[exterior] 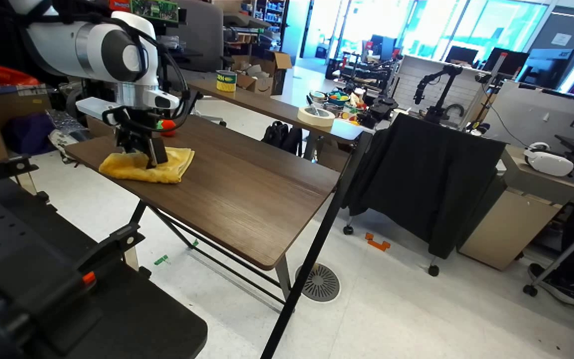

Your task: Wipe the table with the orange towel

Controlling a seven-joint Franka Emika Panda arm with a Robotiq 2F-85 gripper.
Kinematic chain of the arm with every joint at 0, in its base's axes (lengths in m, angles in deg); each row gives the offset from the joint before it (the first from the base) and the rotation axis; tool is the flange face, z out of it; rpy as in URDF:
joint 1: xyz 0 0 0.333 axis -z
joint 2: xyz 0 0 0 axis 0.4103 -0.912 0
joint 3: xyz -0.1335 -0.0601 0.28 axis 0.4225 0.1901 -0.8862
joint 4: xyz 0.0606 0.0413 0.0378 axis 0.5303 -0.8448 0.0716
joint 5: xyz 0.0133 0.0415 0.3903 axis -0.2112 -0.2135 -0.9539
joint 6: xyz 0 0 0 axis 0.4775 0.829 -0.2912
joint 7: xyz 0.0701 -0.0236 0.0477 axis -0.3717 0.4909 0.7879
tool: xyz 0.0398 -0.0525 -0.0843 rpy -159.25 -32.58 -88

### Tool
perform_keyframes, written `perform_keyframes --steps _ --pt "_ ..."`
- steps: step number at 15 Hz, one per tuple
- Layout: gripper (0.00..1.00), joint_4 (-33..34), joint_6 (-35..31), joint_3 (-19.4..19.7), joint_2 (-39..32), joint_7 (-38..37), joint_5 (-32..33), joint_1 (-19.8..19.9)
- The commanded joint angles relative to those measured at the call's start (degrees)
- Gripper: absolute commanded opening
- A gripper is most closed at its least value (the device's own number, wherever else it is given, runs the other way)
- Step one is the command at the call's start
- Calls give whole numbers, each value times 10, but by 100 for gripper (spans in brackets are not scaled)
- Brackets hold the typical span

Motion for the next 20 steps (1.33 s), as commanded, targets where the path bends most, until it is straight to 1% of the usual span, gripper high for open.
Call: perform_keyframes --steps 1,2,4,6,8,9,12,14,15,18,20 --pt "100 -6 13 -48 0 76 -26 24" --pt "100 -10 8 -54 5 89 -28 26" --pt "100 -24 -30 -53 28 98 -26 20" --pt "100 -37 -95 -54 51 96 -29 19" --pt "100 -40 -144 -58 78 89 -42 19" --pt "100 -34 -167 -59 84 87 -49 20" --pt "100 14 -223 -40 74 67 -68 3" --pt "100 68 -226 -17 42 52 -74 -12" --pt "100 97 -212 -6 24 43 -74 -19" --pt "100 180 -156 19 -36 17 -76 -32" --pt "100 225 -107 23 -71 6 -75 -30"
